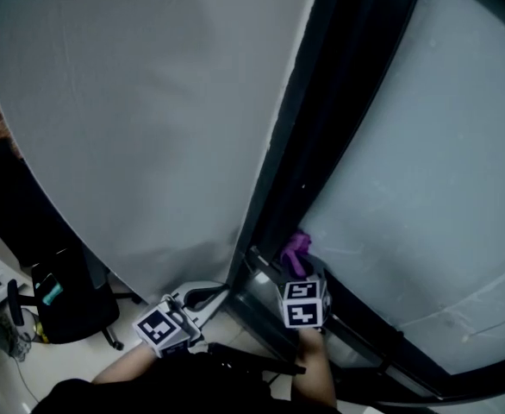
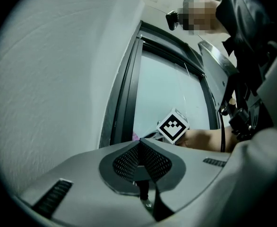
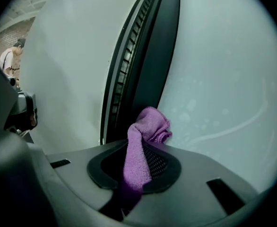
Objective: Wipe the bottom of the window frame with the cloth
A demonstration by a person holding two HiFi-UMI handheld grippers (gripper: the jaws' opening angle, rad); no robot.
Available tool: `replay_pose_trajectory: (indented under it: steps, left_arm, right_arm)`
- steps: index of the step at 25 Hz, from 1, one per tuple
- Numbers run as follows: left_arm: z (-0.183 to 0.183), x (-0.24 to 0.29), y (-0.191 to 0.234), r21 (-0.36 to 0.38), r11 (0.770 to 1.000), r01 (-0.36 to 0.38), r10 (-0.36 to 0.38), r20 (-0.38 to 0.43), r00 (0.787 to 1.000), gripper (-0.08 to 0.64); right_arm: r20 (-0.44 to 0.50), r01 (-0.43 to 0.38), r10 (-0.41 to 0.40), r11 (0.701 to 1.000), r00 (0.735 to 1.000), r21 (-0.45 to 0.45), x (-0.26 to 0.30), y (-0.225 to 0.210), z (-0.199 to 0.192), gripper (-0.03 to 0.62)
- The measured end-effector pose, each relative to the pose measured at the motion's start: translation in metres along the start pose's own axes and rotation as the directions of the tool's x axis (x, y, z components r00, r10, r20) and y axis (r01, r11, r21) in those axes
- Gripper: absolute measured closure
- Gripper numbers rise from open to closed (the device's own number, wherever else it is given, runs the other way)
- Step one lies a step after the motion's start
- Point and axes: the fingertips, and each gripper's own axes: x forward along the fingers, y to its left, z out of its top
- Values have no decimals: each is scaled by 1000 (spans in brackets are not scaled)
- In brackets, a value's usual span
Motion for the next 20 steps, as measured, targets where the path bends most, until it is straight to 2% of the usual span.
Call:
replay_pose_trajectory:
  steps: [6,20]
  left_arm:
    - [-3,7,-8,-4,999,36,-36,-8,999,560]
    - [-9,33,-40,-33,990,140,-140,-17,990,560]
  right_arm:
    - [0,44,-44,999,999,12,-11,-6,-10,526]
    - [-37,138,-135,985,990,102,-58,-42,-48,526]
